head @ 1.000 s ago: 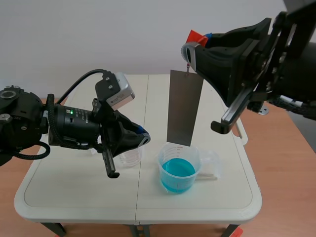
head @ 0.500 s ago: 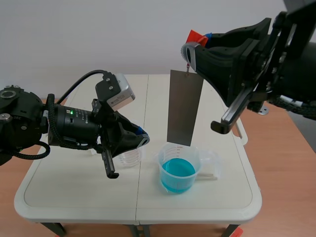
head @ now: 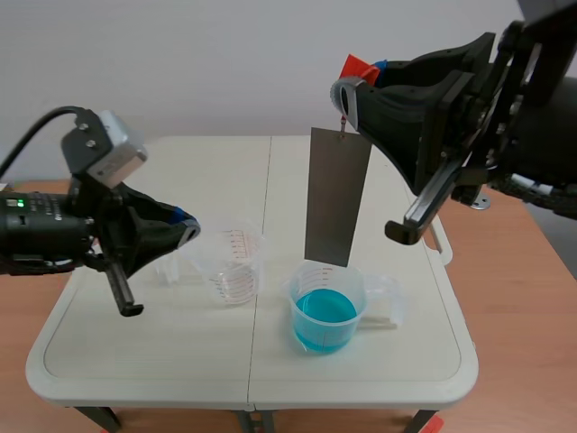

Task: Hold the metal plate by the orange handle, dip it into the blue solution, take it out and point at it, then put the plate back in the beaker on the left.
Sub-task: 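Point at the plate with the left hand, then lower the plate into the blue solution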

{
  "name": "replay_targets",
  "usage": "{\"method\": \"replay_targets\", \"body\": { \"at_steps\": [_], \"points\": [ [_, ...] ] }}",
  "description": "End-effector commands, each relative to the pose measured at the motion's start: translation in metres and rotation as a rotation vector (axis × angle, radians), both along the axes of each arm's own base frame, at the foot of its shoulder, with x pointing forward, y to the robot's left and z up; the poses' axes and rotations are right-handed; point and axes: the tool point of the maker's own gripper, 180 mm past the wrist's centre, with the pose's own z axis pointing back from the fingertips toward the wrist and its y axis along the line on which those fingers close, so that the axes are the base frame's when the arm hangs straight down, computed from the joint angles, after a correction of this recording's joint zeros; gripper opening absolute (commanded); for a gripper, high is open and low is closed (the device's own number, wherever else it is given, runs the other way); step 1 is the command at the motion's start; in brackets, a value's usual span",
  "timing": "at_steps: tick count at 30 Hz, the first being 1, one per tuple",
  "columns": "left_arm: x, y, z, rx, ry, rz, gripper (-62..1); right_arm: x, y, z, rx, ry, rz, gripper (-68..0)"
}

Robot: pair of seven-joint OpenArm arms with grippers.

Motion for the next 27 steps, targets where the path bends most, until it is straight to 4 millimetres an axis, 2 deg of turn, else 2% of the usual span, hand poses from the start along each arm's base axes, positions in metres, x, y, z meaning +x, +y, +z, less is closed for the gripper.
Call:
{"method": "replay_targets", "body": {
  "at_steps": [1,8,18,23,27],
  "points": [
    [-0.001,0.009,0.012,-0.021,-0.036,0.029,-59.1,-0.002,0.001,0.014,0.017,-0.045,0.012,-66.0],
    [-0.018,0.064,0.017,0.048,-0.055,0.173,-59.1,-0.001,0.000,0.010,-0.004,-0.028,0.006,-66.0],
    [-0.054,0.137,-0.003,0.191,-0.009,0.366,-59.1,0.003,-0.002,-0.001,-0.001,0.012,-0.007,-66.0],
    [-0.083,0.157,-0.021,0.247,0.073,0.413,-59.1,0.007,-0.007,-0.012,0.022,0.049,-0.017,-66.0],
    [-0.108,0.163,-0.037,0.275,0.145,0.430,-59.0,0.010,-0.010,-0.018,0.040,0.066,-0.025,-66.0]
  ]
}}
